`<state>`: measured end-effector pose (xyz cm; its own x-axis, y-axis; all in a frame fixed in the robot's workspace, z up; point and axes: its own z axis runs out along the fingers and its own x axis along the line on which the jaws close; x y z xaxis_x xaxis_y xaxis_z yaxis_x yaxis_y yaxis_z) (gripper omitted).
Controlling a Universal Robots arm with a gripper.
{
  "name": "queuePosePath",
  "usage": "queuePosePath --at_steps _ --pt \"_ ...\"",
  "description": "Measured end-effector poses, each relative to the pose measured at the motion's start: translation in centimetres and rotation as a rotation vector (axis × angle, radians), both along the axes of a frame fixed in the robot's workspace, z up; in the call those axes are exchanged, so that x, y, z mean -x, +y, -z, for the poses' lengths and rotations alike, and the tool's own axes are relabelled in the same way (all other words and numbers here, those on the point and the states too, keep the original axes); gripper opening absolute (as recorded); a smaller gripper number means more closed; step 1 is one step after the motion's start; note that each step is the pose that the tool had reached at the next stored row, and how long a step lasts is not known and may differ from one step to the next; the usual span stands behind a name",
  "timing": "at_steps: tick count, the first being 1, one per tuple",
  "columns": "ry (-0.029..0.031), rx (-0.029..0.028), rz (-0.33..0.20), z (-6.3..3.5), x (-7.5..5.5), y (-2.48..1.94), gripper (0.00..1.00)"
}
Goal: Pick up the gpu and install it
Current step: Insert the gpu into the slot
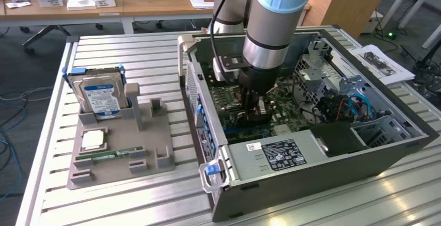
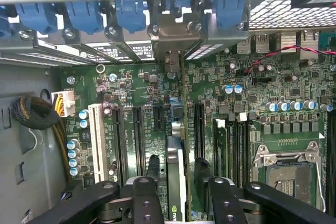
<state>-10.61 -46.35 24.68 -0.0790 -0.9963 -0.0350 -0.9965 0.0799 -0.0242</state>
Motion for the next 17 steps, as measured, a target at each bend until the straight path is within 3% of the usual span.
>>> queuePosePath --at_steps 6,17 --pt "0.0001 0.0002 0.000 -0.52 0.0 0.00 0.40" --pt "-0.0004 0.0001 0.000 -5.20 0.0 0.00 0.40"
